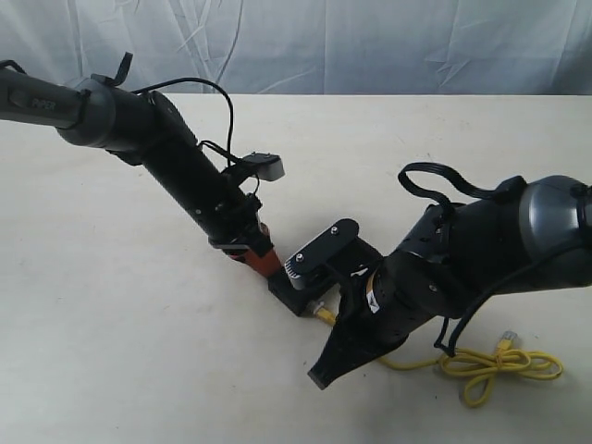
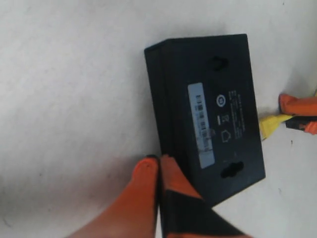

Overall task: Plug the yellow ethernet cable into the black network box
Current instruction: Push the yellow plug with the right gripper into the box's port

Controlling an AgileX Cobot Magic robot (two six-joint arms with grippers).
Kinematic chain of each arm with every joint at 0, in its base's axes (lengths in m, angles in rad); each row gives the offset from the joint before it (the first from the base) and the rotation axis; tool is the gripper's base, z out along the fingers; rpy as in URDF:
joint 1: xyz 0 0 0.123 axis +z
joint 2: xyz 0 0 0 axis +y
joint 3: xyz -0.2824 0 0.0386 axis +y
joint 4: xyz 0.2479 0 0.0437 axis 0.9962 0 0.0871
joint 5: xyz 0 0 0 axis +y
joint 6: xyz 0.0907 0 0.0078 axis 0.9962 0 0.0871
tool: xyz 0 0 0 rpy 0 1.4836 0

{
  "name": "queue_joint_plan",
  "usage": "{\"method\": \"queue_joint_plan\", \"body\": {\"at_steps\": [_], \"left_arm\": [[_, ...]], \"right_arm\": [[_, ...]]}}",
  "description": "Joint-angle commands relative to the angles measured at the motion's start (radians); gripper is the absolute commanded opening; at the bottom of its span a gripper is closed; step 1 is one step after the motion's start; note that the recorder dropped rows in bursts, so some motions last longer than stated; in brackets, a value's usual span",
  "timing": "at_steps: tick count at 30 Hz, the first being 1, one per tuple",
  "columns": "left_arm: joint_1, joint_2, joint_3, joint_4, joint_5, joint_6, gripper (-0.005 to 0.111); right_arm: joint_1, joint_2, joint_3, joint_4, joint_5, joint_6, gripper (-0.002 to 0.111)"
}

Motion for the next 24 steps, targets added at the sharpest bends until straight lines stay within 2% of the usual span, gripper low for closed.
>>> {"method": "queue_joint_plan", "body": {"at_steps": [1,7,24], "left_arm": [[0.001,0.013,0.007,0.042,0.004,0.007,0.0],[0.003,0.013,0.007,0.042,-0.026,0.007,0.0],[0.003,0.013,0.007,0.021,-0.034,0.016,0.0]], "right_arm": [[-0.001,0.009,0.001,0.001,-0.017,-0.006,-0.001],[-0.001,-0.018,0.001,-0.003,0.04,-0.006,-0.001],[-0.001,-0.02,0.001,0.004,-0.007,-0.068,-0.001]]}}
